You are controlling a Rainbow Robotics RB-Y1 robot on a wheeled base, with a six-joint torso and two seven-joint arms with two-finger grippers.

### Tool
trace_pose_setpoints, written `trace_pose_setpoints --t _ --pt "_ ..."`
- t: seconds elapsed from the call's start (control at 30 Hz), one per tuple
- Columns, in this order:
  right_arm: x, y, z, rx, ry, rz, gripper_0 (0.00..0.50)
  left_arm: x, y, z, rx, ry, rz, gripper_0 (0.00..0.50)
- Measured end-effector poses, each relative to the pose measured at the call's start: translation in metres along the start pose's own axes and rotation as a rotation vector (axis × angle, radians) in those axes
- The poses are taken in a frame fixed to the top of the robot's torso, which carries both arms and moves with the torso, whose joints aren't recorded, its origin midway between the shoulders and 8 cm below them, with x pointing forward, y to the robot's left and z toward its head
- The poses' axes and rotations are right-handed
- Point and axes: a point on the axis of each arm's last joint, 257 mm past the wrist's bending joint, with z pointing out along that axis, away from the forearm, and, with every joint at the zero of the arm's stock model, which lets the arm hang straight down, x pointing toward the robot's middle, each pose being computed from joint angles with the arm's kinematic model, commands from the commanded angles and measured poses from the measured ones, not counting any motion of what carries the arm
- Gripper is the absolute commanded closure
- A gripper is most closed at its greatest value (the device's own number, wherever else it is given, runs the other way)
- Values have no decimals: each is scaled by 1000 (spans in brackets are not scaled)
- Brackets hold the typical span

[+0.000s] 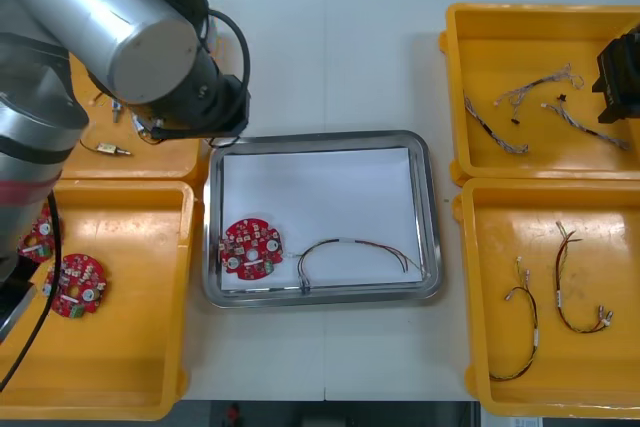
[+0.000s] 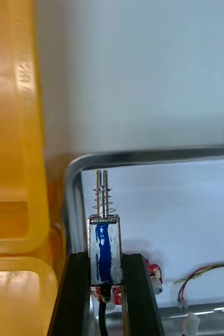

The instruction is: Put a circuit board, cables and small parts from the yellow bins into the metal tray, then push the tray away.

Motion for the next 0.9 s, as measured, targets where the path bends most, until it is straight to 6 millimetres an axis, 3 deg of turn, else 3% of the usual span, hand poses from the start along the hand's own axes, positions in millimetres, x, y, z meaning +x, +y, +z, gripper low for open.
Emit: trace_pose_setpoints --t 0.4,0.67,0.9 --pt "9 -3 14 -9 10 -2 0 43 -38 51 -24 50 161 500" --pt "1 -17 35 -1 -2 6 0 52 -40 73 -48 40 190 500" --pt "3 -25 49 -3 2 6 0 58 -28 87 -69 26 166 500"
